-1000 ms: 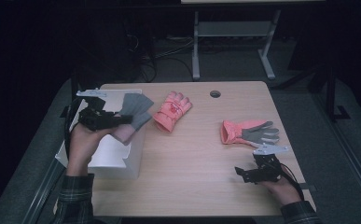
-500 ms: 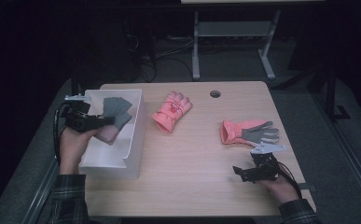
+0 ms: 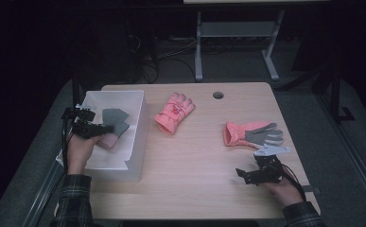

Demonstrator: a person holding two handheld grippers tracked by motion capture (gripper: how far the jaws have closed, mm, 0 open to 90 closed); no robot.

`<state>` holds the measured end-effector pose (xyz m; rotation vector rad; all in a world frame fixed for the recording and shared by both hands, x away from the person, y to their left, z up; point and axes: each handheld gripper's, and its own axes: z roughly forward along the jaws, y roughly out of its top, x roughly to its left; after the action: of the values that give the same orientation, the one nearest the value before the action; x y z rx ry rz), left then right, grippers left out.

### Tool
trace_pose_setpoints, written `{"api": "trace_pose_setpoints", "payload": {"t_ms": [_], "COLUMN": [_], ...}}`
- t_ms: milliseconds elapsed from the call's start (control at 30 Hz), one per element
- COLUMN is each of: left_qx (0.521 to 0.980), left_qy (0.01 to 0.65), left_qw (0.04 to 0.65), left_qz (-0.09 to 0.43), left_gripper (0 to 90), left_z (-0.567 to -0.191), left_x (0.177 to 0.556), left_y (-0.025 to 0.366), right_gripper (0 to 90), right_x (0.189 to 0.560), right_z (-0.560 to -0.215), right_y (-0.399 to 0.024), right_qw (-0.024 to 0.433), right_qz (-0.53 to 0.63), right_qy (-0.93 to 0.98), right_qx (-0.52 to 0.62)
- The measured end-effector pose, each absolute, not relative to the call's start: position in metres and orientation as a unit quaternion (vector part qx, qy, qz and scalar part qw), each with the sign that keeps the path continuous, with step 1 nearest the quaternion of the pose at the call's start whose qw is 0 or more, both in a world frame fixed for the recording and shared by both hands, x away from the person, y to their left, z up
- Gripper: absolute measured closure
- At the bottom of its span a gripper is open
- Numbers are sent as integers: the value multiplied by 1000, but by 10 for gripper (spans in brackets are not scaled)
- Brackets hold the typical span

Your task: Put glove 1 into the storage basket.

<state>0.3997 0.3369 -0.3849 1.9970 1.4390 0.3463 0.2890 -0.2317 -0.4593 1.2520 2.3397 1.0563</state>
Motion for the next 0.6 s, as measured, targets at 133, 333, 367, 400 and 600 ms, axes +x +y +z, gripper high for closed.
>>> {"api": "trace_pose_setpoints", "payload": {"t_ms": [133,333,367,400,600], "left_qx": [762,771,771,772,780], "left_qy": [555,560,560,562,566], "left_qw": [305,271,271,261,231], "left_qz": [135,137,137,139,130], "left_gripper": [639,636,634,633,587], "left_z": [-393,-403,-403,-407,-415], "left_x": [403,407,407,408,412], "left_y": [336,335,335,334,331], "right_gripper": [57,57,57,57,57], "right_x": [289,289,289,289,288], "right_z": [-459,-459,-459,-459,-459], "right_y": [-232,-232,-232,-232,-233], "right_qw": [142,143,143,143,144], "right_qz": [367,368,368,367,368], "right_qy": [811,811,811,811,811], "right_qx": [433,433,433,432,433]}}
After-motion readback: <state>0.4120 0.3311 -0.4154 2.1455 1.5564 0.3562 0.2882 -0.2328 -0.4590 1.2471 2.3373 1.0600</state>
